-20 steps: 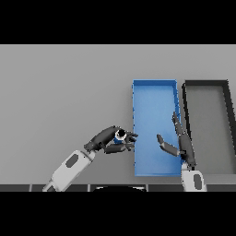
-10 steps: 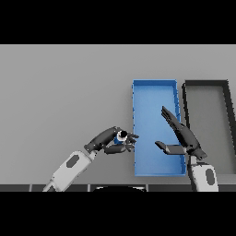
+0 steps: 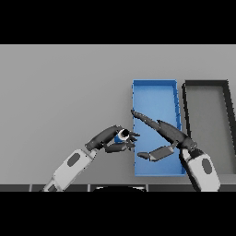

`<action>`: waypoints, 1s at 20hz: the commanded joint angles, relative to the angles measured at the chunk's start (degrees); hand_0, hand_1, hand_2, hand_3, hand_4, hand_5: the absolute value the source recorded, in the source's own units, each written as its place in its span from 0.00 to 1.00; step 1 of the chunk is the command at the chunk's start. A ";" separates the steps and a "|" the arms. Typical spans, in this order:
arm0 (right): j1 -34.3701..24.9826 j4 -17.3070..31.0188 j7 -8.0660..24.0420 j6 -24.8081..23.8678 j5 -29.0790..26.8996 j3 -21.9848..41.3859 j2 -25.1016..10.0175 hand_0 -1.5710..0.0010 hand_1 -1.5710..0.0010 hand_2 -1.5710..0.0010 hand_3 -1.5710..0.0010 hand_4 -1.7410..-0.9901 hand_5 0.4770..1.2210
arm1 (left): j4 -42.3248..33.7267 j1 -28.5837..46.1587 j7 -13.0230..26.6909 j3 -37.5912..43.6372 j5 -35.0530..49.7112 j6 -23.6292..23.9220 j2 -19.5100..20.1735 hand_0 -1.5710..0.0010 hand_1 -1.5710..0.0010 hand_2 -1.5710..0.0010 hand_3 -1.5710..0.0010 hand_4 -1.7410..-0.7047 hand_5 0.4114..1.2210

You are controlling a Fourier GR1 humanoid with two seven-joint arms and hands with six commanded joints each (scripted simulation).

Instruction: Pick up the blue pipe and place it into the blue bin.

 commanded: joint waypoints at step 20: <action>-19.62 16.14 6.97 6.58 2.72 9.83 11.63 0.70 0.68 0.68 0.76 0.47 0.08 | 1.31 -2.19 1.07 -0.10 -3.23 -2.80 1.64 0.37 0.43 0.44 0.53 0.15 1.00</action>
